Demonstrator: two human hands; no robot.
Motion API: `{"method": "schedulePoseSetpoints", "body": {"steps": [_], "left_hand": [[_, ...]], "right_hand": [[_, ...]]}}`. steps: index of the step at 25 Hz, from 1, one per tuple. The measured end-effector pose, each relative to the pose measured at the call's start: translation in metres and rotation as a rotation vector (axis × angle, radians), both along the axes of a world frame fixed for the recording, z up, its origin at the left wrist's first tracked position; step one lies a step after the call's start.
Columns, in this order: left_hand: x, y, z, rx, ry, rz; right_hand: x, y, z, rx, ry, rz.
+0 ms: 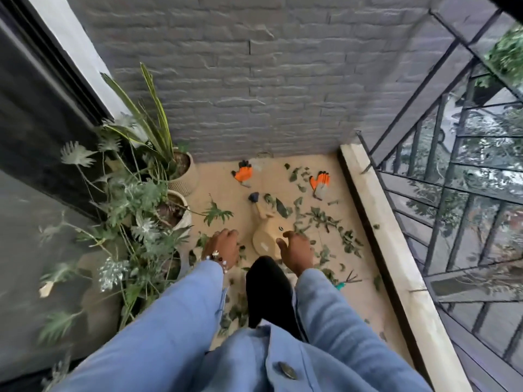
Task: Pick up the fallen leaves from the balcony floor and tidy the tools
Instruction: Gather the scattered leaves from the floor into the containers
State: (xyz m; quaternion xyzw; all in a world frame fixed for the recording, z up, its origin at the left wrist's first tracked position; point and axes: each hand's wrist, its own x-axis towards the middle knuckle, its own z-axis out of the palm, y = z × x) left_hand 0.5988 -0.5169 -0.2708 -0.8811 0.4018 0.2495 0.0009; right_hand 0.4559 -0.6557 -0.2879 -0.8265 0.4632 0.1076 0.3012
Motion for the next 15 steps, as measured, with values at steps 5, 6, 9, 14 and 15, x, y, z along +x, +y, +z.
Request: {"method": "schedulePoseSetpoints", "body": {"steps": [5, 6, 9, 14, 15], "left_hand": [[0.093, -0.061, -0.023, 0.01, 0.023, 0.01], [0.111, -0.074, -0.028, 0.029, 0.04, -0.004], [0.182, -0.122, -0.043, 0.11, 0.102, -0.055], [0.3, -0.211, -0.023, 0.138, 0.085, -0.076], [0.32, -0.23, -0.019, 0.103, 0.074, -0.066]], "right_hand": [[0.093, -0.057, -0.028, 0.019, 0.015, 0.039], [0.11, -0.068, -0.034, 0.033, 0.023, 0.051], [0.166, -0.115, -0.055, 0.11, 0.057, 0.019], [0.247, -0.207, -0.044, 0.164, 0.091, -0.083], [0.264, -0.225, -0.039, 0.164, 0.077, -0.128]]}}
